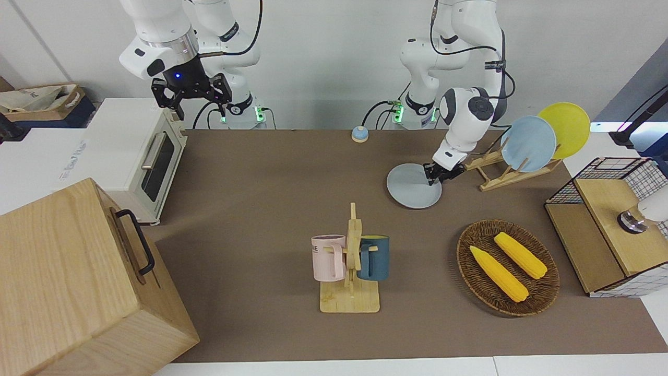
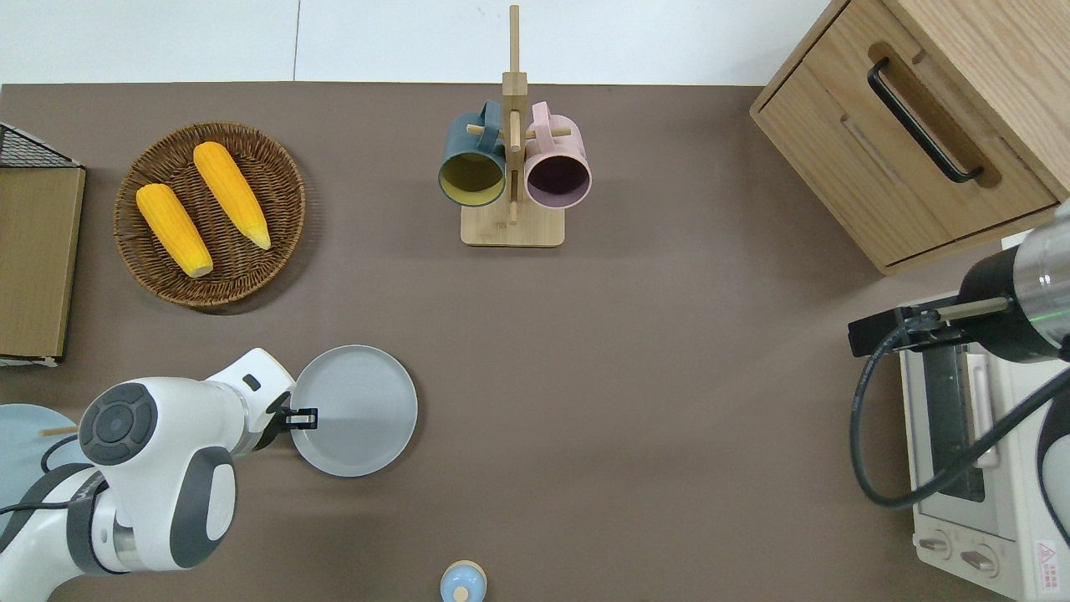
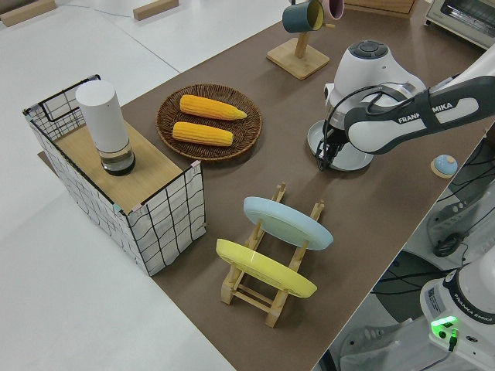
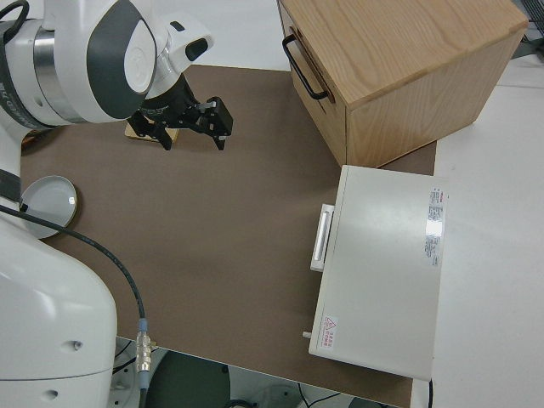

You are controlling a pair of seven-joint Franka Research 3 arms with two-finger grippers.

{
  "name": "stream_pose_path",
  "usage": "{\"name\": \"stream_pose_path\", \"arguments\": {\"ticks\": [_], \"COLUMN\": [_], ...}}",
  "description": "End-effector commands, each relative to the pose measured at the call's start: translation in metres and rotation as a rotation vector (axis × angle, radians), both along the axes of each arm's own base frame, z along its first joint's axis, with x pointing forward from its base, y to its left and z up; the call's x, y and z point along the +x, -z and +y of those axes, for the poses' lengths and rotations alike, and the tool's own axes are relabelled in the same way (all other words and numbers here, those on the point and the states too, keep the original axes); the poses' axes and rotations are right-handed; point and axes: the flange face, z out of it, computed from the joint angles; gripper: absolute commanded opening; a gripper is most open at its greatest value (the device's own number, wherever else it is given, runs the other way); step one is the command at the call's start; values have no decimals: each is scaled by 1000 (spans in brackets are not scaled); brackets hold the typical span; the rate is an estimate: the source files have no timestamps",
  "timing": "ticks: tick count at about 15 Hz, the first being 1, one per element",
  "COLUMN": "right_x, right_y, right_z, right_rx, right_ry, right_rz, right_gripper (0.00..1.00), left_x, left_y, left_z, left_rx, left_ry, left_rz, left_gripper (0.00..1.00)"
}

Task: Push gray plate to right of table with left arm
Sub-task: 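Push the gray plate with the left gripper across the table toward the toaster oven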

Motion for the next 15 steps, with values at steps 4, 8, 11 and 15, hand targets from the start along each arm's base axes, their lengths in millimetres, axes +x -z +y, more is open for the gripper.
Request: {"name": "stream_pose_path", "arguments": {"ticks": [4, 8, 11, 15], "right_x": [-3, -4, -4, -4], "right_y": [-3, -3, -3, -3], "right_z": [-3, -2, -2, -2], "right_rx": [7, 7, 7, 7], "right_ry": [5, 2, 2, 2], "right_rz": [6, 6, 6, 4], "right_gripper": [983, 983, 983, 983], "left_x": [-2, 0, 4, 2], "left_y": [9, 11, 15, 29], "left_z": [-7, -38, -73, -118], "left_rx": [-1, 0, 1, -4], "left_ry": [-5, -6, -29, -36], "left_rz": [2, 3, 4, -14], "left_gripper": [0, 0, 0, 0]}}
